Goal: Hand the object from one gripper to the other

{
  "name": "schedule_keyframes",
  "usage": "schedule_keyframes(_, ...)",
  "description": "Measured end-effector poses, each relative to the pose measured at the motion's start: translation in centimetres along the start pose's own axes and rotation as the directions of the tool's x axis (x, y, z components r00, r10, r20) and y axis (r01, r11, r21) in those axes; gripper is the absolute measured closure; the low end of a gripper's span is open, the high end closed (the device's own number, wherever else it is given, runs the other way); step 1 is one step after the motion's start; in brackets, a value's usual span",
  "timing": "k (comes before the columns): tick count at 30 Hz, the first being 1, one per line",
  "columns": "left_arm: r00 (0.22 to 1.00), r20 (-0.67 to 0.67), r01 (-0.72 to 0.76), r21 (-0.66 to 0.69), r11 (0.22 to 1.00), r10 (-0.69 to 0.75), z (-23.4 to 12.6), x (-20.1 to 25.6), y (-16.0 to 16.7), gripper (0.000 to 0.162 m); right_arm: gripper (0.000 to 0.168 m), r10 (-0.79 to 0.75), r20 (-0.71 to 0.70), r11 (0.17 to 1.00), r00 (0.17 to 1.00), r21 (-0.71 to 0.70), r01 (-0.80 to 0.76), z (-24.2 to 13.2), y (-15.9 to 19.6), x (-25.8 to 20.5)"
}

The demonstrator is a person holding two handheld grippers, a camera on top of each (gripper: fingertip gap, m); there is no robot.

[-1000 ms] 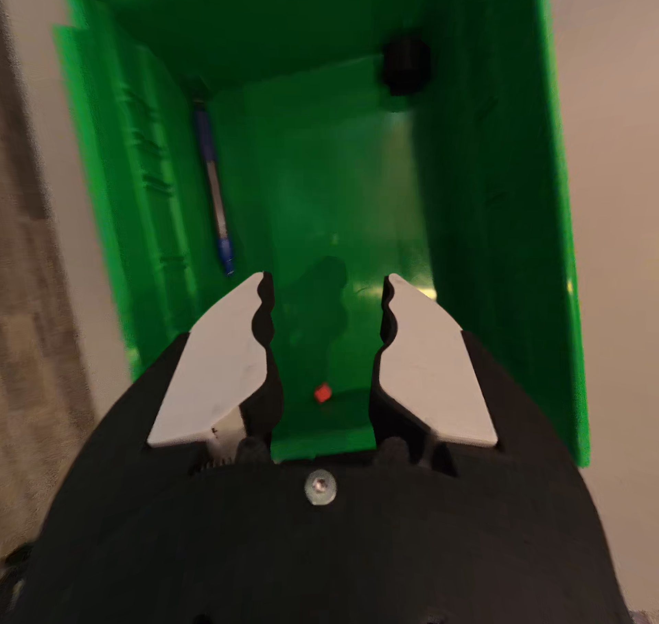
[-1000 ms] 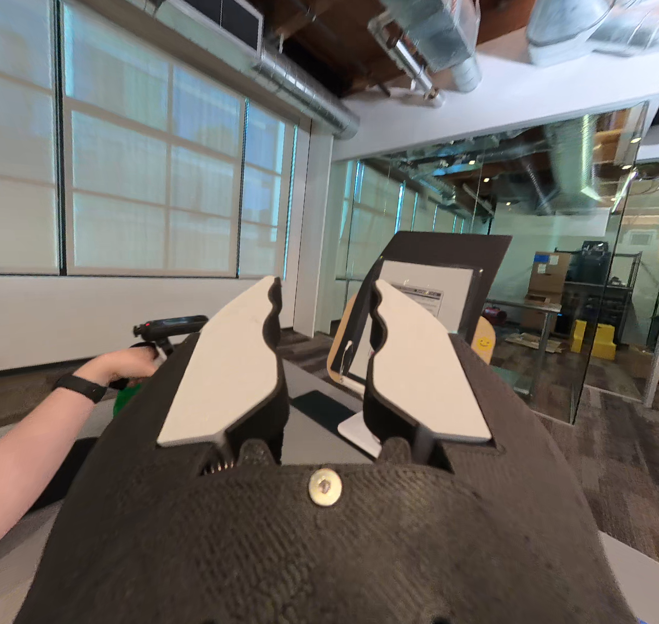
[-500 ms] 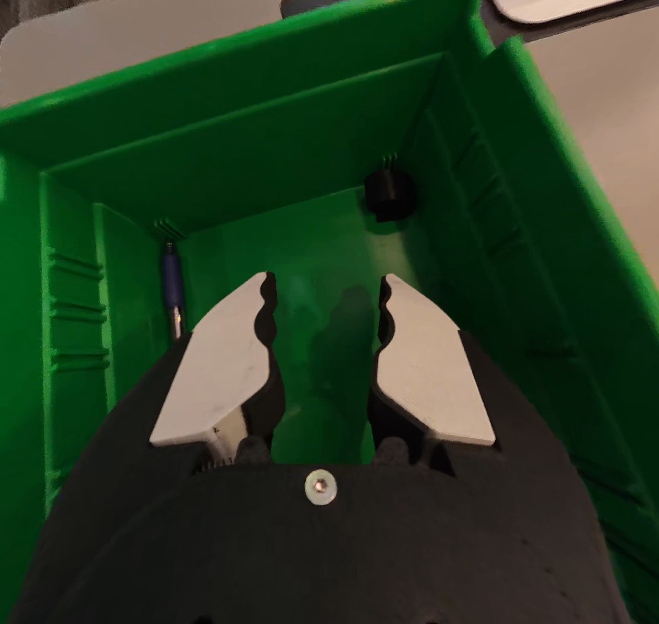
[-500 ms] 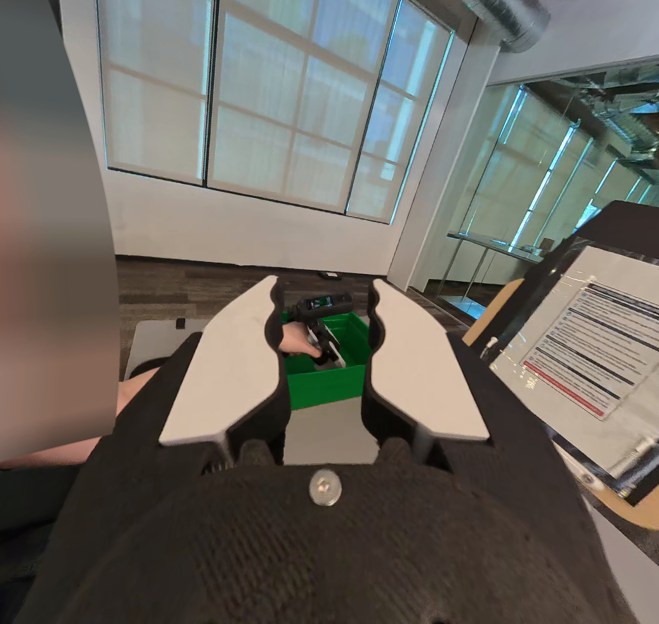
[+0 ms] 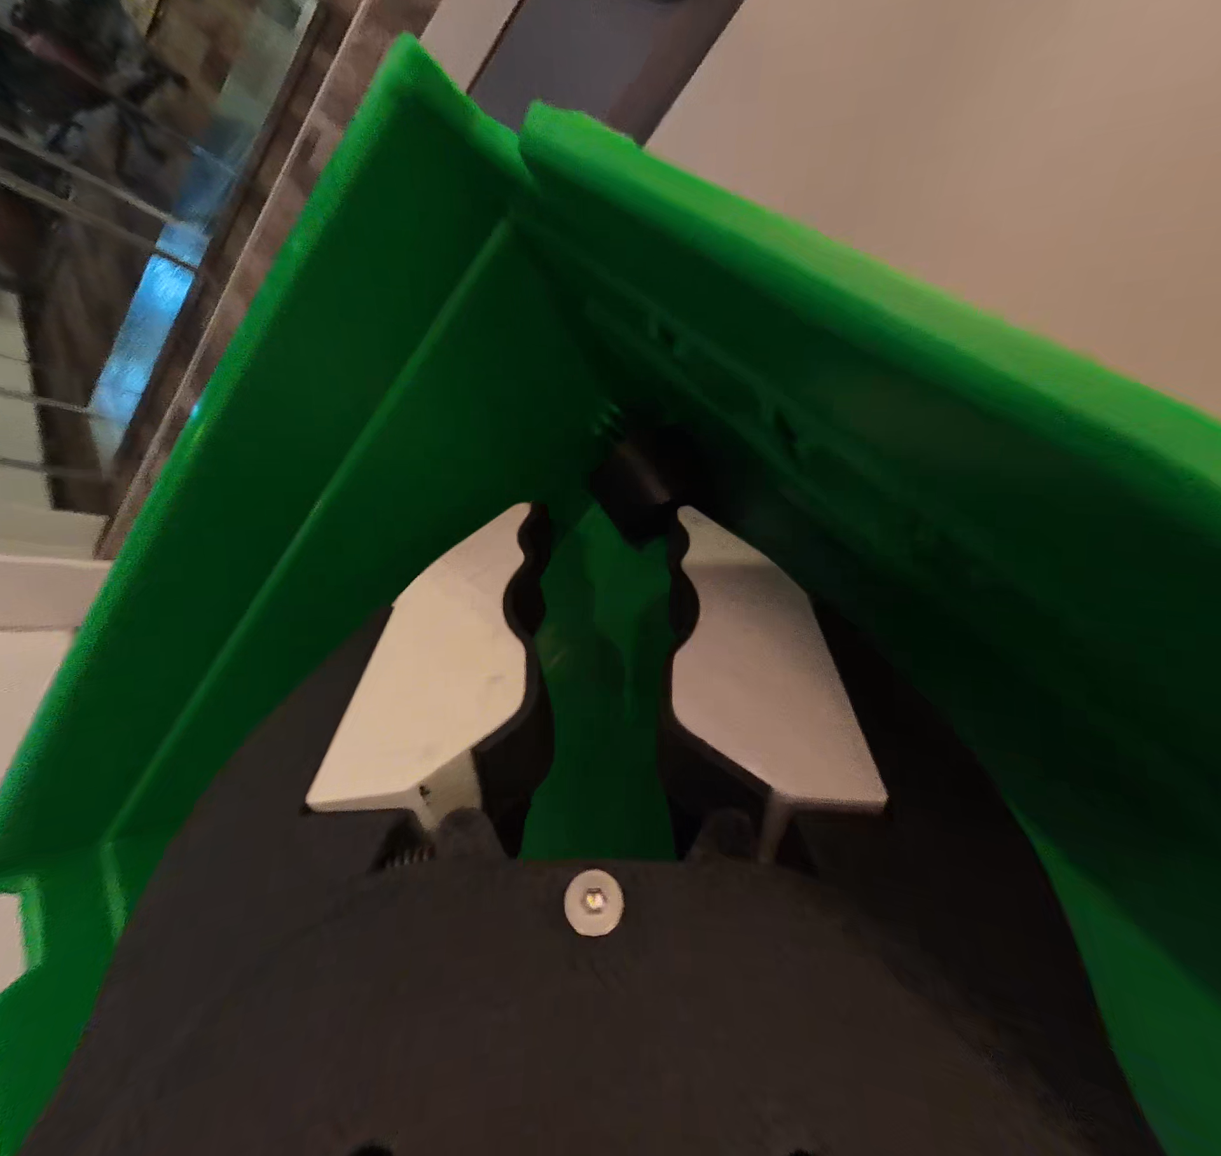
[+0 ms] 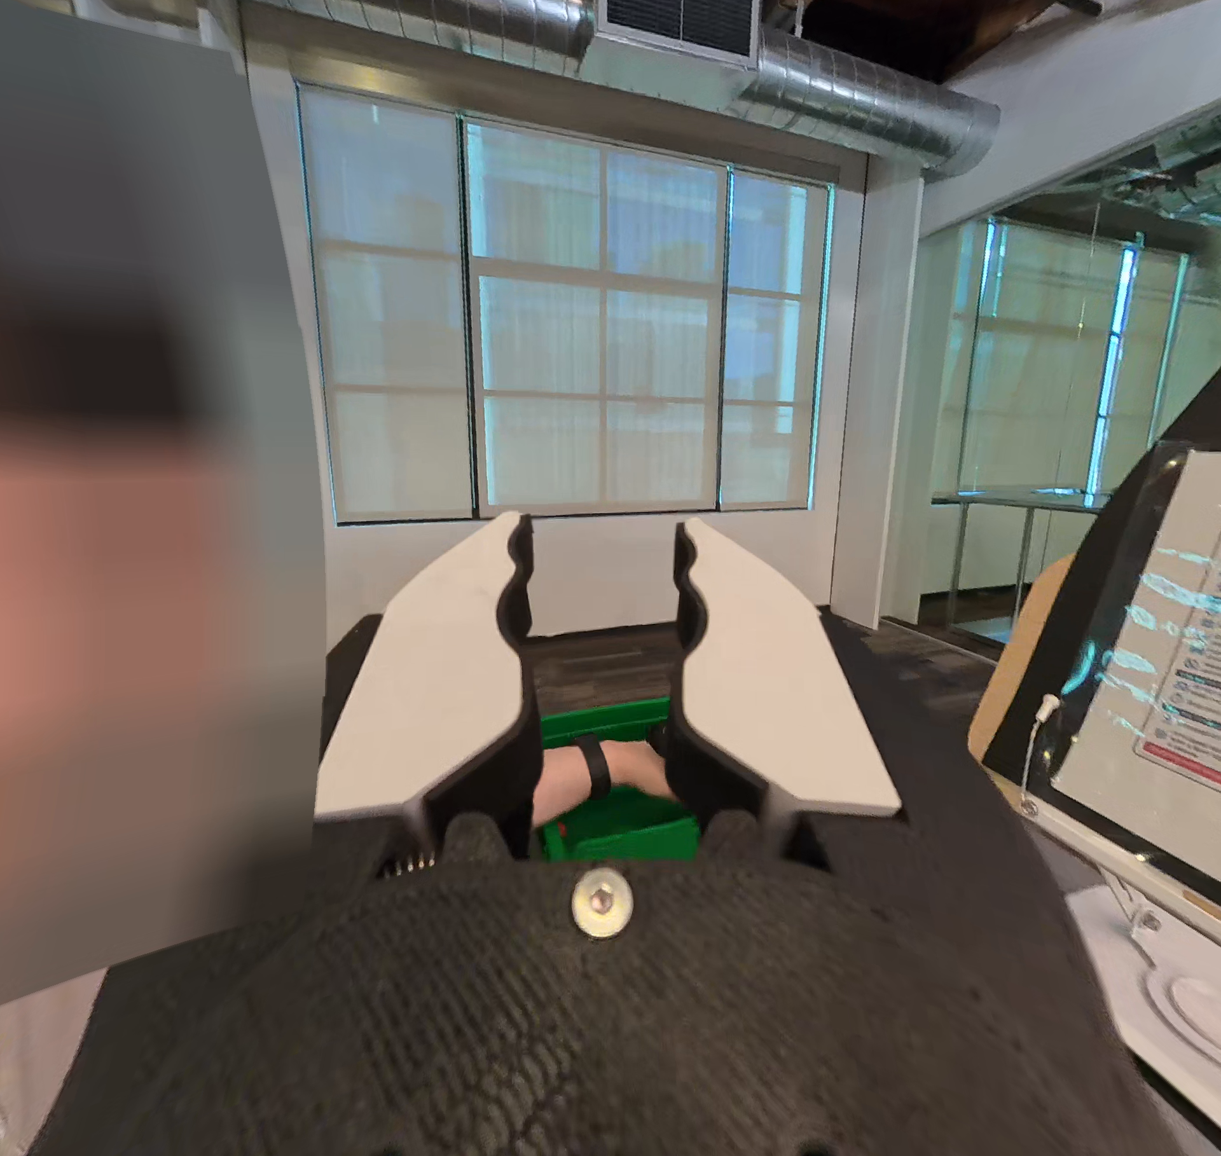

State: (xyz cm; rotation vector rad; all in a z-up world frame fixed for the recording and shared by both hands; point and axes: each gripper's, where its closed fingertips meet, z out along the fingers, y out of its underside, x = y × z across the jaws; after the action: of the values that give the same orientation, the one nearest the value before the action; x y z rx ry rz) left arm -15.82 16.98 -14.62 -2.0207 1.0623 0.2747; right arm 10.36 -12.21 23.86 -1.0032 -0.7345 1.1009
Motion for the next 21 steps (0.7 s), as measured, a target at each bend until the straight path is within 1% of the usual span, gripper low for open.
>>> schedule_keyframes(3,0.998,0.021,-0.061,-0.053,0.997,0.062,0.5,-0.5,0.1,0.132,0.127,-0.04,-0.016,0.997,0.999,-0.064,0.039,0.2,1.0,0.4)
schedule_keyframes(5,0.997,0.016,-0.074,-0.054,0.996,0.075,0.8,-0.5,-0.1,0.143,0.127,-0.064,-0.016,0.994,0.998,-0.084,0.063,0.4,1.4,0.6)
schedule_keyframes(7,0.996,0.031,-0.079,-0.026,0.997,0.08,1.1,-0.5,-0.6,0.158,0.127,-0.074,-0.012,0.993,0.997,-0.097,0.073,0.6,1.8,0.8)
schedule_keyframes(8,0.996,0.03,-0.081,-0.032,0.996,0.082,1.2,-0.4,-0.6,0.159,0.127,-0.073,-0.009,0.992,0.997,-0.107,0.071,0.7,2.0,0.9)
schedule_keyframes(10,0.998,0.036,-0.049,-0.055,0.997,0.052,0.9,-0.9,-0.6,0.161,0.127,-0.065,-0.008,0.989,0.998,-0.131,0.063,0.7,2.5,1.3)
schedule_keyframes(12,0.999,0.037,0.029,-0.039,0.999,-0.028,-0.5,-2.0,-1.1,0.161,0.127,-0.061,-0.007,0.985,0.998,-0.164,0.059,0.7,3.2,1.7)
schedule_keyframes(14,0.989,0.066,0.129,0.058,0.99,-0.133,-3.4,-3.9,-2.7,0.16,0.127,-0.053,0.0,0.981,0.999,-0.188,0.052,0.8,3.8,2.1)
schedule_keyframes(15,0.978,0.079,0.183,0.128,0.975,-0.194,-5.5,-5.0,-3.9,0.159,0.127,-0.045,0.005,0.98,0.999,-0.193,0.045,1.0,4.2,2.4)
schedule_keyframes(16,0.965,0.062,0.235,0.213,0.948,-0.254,-7.9,-5.6,-5.4,0.159,0.127,-0.036,0.011,0.98,0.999,-0.195,0.038,1.4,4.5,2.7)
schedule_keyframes(18,0.944,-0.042,0.315,0.409,0.856,-0.327,-13.6,-5.8,-9.5,0.16,0.127,-0.025,0.034,0.978,0.999,-0.206,0.032,2.4,5.7,3.4)
schedule_keyframes(19,0.938,-0.116,0.338,0.512,0.79,-0.326,-16.8,-5.3,-11.9,0.16,0.127,-0.013,0.055,0.976,0.998,-0.217,0.025,3.0,6.6,3.7)
schedule_keyframes(20,0.938,-0.186,0.345,0.605,0.718,-0.294,-20.0,-4.5,-14.5,0.16,0.126,0.018,0.083,0.974,0.996,-0.226,0.001,3.7,7.5,3.9)
schedule_keyframes(21,0.94,-0.222,0.34,0.682,0.648,-0.259,-23.1,-3.9,-16.7,0.16,0.126,0.082,0.113,0.972,0.99,-0.228,-0.055,4.4,8.3,4.0)
